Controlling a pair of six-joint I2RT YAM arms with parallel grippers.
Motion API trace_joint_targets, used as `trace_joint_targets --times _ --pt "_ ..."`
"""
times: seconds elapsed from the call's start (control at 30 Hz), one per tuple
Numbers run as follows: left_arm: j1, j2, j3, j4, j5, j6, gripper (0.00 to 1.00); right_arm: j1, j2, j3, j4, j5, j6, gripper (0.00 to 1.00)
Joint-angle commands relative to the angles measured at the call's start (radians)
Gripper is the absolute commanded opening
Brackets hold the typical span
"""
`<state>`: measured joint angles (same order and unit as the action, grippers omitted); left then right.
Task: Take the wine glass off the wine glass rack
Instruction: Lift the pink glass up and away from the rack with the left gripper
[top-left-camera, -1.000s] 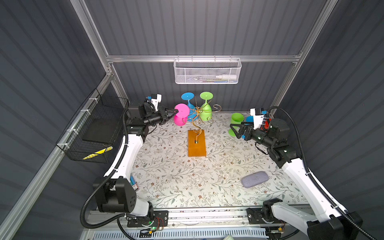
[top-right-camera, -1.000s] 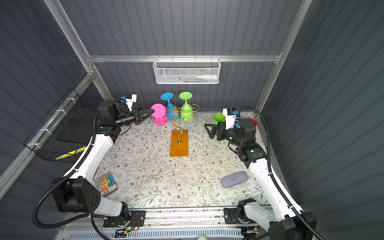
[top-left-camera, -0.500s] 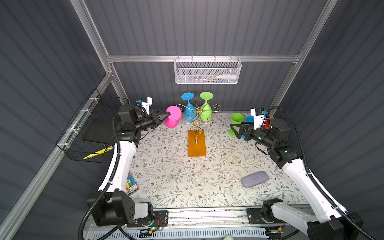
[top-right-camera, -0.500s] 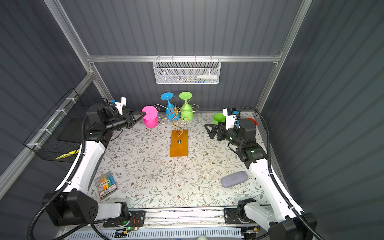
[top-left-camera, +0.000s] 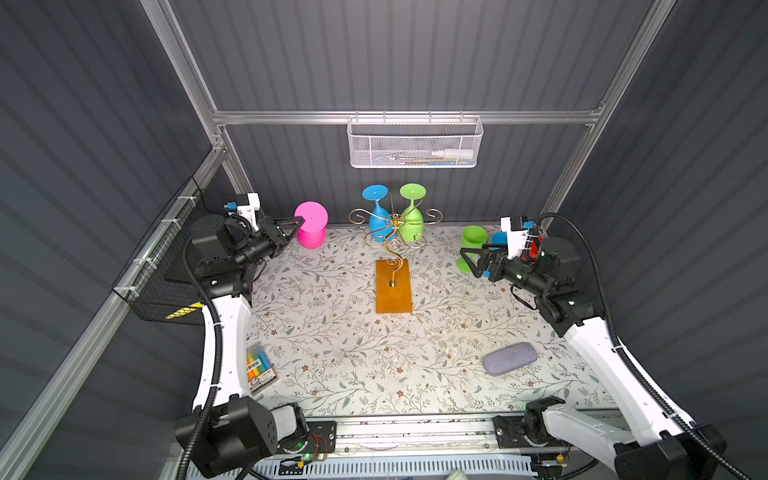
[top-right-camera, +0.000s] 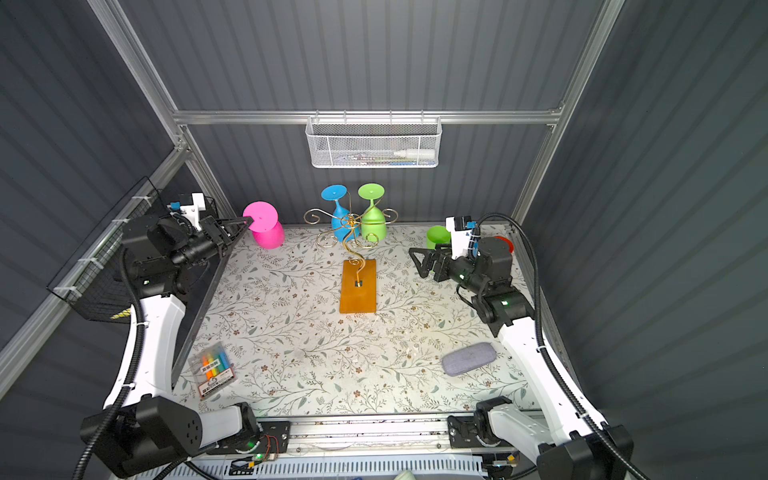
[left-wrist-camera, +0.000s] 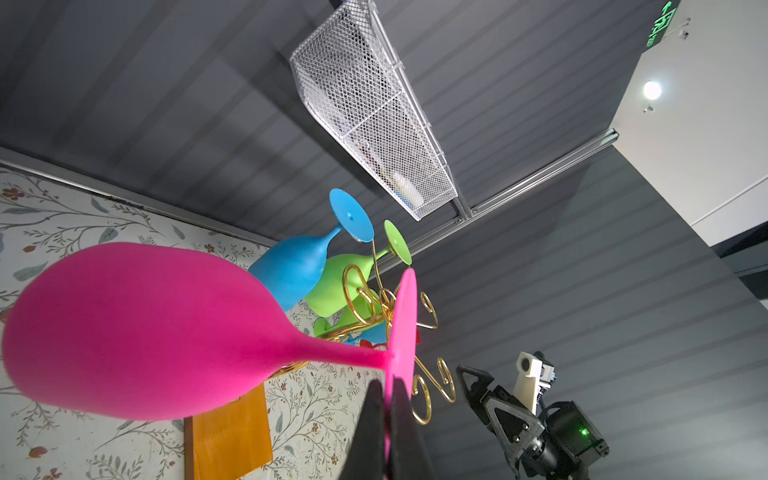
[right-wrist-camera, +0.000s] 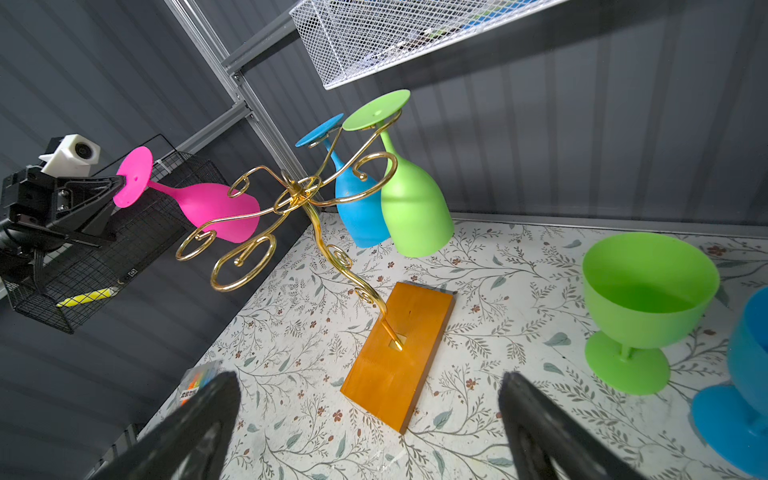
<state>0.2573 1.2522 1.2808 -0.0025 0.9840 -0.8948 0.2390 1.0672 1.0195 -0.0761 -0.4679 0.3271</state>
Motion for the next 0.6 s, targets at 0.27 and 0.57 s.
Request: trace_joint_targets --times 0.27,0.57 --pt "0.009 -0.009 0.101 0.37 0.078 -0.27 0.0 0.011 0.024 0.101 0.01 -0.011 -0.052 0.99" --pt "0.007 0.033 0.1 0.774 0.097 -0.582 0.0 0.013 0.046 0.142 0.071 -0.079 -0.012 0.99"
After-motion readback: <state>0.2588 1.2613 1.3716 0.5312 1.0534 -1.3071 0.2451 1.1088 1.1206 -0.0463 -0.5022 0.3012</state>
